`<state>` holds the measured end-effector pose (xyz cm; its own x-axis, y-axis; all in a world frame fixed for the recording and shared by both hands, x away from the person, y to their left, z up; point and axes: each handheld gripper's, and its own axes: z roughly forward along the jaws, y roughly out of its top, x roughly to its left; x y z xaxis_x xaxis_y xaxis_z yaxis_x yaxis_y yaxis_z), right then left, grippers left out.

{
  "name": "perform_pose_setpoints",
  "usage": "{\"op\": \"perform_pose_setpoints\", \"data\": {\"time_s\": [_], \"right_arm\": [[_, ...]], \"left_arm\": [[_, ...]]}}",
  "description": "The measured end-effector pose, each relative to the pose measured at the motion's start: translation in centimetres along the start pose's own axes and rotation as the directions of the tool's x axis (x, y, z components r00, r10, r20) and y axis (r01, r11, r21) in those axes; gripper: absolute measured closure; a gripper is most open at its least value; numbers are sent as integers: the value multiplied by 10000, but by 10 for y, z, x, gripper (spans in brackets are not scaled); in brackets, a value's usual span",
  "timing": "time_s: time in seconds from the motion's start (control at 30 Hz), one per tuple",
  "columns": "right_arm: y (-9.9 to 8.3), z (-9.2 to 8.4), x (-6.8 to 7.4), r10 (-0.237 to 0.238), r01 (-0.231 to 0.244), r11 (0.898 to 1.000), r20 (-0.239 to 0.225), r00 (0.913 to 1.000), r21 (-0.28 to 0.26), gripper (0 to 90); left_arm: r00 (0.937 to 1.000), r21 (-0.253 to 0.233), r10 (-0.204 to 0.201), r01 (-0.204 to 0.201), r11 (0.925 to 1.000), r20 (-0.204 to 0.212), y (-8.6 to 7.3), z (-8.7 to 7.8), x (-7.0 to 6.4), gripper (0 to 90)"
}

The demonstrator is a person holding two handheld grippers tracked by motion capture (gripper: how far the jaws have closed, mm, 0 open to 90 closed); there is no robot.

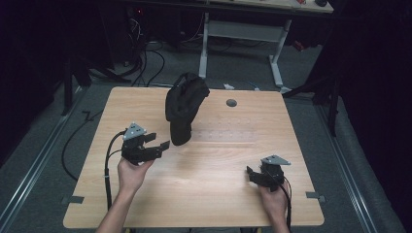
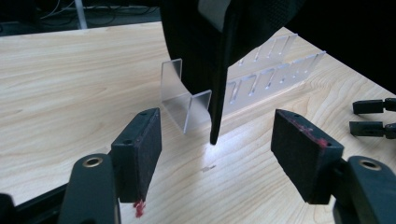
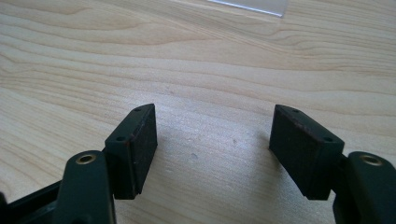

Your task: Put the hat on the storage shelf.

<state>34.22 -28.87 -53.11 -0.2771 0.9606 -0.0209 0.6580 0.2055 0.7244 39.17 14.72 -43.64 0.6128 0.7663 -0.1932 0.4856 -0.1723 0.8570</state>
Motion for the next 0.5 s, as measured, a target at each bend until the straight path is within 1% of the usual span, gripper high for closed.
{"op": "perform_pose_setpoints", "data": {"time_s": [0.17,0.27,0.37,0.5], "right_arm": [[0,0,0,12,-12,10000,-4,10000,3,322],[0,0,0,1,-1,10000,-2,10000,-5,322],[0,0,0,-1,1,10000,1,10000,-1,322],[0,0,0,1,-1,10000,0,10000,1,322]], "left_arm": [[9998,26,-175,175,9998,-79,-3,-9,3,323],[9998,24,-118,118,9999,-140,-7,-13,2,317],[9998,174,-72,75,9998,-172,-11,-15,1,315],[9996,170,-263,266,9995,-144,-18,-18,2,311]]}}
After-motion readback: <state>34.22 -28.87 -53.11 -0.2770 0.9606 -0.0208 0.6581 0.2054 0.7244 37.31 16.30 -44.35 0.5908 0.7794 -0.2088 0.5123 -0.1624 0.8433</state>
